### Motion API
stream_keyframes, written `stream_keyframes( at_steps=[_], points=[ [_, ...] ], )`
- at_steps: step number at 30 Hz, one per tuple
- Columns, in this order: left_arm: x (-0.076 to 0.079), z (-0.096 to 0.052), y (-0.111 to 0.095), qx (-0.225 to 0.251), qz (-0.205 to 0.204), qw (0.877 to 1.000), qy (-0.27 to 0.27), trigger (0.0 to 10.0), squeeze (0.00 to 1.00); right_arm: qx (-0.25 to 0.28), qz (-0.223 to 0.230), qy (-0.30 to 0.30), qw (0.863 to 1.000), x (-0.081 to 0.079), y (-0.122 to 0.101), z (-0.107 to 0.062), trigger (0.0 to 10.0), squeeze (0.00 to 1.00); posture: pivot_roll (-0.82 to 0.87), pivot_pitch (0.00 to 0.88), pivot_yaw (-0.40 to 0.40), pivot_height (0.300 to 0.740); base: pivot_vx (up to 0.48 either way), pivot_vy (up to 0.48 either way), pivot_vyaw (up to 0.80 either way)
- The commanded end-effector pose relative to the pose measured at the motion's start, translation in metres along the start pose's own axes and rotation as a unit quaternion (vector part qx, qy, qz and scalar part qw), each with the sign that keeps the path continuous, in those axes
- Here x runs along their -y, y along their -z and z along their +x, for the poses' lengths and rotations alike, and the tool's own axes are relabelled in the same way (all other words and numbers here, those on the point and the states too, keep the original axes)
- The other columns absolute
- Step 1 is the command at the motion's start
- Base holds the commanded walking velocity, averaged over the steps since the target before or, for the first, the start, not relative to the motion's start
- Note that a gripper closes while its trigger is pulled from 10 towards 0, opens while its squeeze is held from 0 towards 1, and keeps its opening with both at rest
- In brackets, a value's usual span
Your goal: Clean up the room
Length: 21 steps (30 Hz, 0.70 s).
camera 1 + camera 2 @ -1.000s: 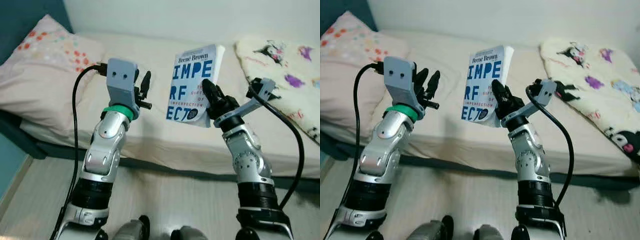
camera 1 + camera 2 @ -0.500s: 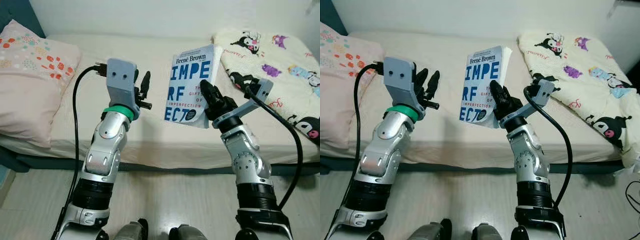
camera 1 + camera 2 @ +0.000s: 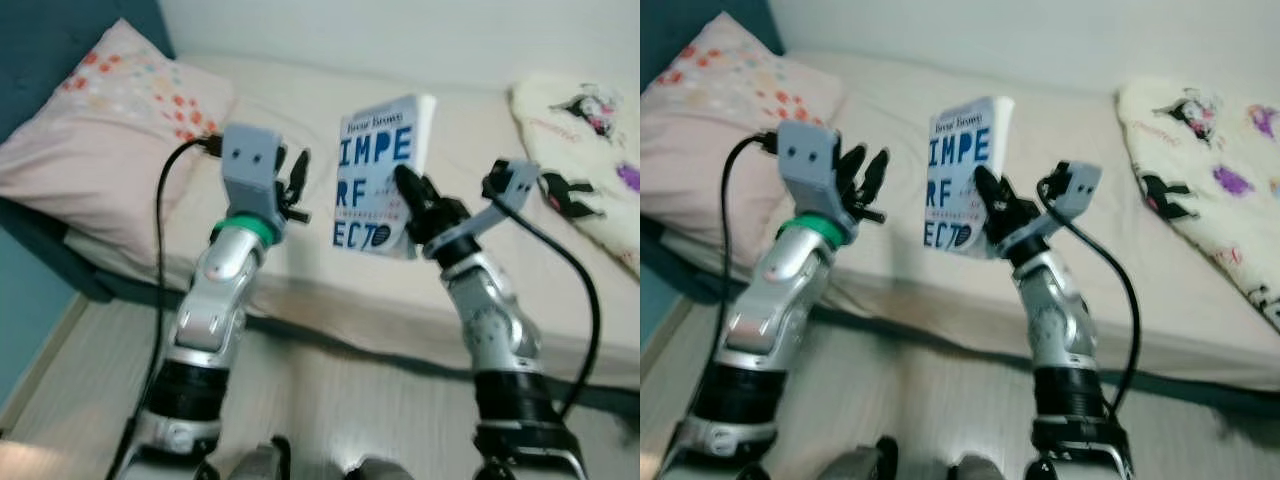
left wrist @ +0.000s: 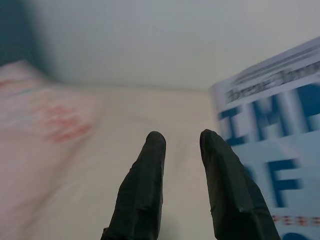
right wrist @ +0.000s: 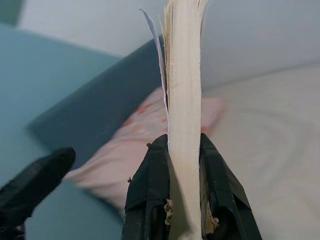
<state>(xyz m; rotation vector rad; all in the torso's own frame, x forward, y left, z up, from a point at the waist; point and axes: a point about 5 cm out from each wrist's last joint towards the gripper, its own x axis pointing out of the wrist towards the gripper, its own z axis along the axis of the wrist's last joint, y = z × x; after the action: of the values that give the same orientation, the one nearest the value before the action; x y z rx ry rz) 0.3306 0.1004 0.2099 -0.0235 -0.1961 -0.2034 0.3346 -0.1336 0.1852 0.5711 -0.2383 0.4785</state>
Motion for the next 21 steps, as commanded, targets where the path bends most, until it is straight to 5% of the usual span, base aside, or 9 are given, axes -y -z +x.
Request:
stream_keyframes(
  at_steps=[1,21],
  points=[
    [-0.0025,-0.0051,0.0031,-0.008,-0.009,1.000,-0.002,10.0,0.00,0.010,-0.002,-0.017,1.000,-0.0051,-0.0040,0.0003,10.0,0.00,-0.03,0.042,0.027,0.718,0.000,0.000,0.77],
    [-0.0083,-0.0077,0.0039,-0.001,0.021,1.000,-0.011,10.0,0.00,0.009,0.016,-0.032,0.999,-0.0105,-0.0010,0.0015,10.0,0.00,-0.02,0.033,0.031,0.718,0.000,0.000,0.76]
  ],
)
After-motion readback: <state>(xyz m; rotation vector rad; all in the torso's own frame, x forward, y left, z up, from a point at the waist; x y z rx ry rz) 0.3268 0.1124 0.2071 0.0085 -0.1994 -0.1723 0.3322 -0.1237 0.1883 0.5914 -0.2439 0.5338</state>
